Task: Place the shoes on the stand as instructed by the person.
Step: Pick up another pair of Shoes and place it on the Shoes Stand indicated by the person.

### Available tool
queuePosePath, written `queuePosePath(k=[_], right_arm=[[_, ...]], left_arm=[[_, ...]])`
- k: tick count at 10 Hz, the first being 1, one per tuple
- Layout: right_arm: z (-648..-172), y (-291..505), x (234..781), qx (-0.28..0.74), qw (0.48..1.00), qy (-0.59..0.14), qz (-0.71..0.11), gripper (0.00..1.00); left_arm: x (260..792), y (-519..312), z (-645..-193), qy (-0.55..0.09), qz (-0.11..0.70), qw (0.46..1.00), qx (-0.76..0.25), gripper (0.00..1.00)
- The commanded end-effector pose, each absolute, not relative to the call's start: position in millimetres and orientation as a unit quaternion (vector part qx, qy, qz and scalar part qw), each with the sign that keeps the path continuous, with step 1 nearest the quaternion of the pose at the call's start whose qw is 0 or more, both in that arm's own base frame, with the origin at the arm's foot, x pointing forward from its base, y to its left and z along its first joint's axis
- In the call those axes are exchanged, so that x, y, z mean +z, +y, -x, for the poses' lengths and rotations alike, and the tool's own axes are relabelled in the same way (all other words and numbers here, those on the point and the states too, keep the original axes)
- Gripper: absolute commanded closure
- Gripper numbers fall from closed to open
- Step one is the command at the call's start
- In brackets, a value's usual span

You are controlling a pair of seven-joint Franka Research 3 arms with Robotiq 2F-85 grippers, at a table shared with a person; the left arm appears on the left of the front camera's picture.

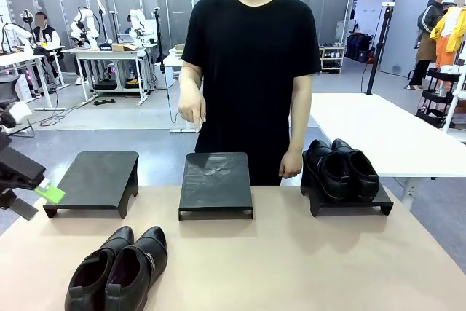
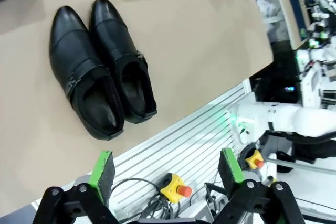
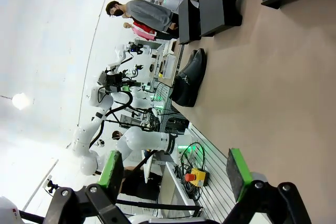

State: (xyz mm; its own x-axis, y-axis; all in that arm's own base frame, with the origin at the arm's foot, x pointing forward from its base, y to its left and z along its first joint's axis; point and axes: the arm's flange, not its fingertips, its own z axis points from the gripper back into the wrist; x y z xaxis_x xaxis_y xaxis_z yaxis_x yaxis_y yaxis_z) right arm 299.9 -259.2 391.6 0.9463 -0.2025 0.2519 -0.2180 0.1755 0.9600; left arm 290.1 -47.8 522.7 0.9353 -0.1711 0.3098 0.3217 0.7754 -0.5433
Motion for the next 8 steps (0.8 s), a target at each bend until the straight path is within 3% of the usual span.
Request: queuePosePath(k=[1, 6, 8], right_arm=[[-299.5, -259.4, 391.8, 0.006, 0.748, -0.166, -0.642, 0.0], [-299.5, -259.4, 391.8, 0.006, 0.748, -0.166, -0.642, 0.0], [-299.5, -259.4, 391.8, 0.006, 0.748, -0.166, -0.642, 0.0]], left_arm=[[519.7, -51.6, -295.8, -0.118, 0.298, 0.939, -0.127, 0.0], [522.7, -47.1, -291.7, -0.119, 0.316, 0.931, -0.142, 0.0], [514.1, -78.9, -288.3, -0.104, 0.276, 0.951, -0.093, 0.0]])
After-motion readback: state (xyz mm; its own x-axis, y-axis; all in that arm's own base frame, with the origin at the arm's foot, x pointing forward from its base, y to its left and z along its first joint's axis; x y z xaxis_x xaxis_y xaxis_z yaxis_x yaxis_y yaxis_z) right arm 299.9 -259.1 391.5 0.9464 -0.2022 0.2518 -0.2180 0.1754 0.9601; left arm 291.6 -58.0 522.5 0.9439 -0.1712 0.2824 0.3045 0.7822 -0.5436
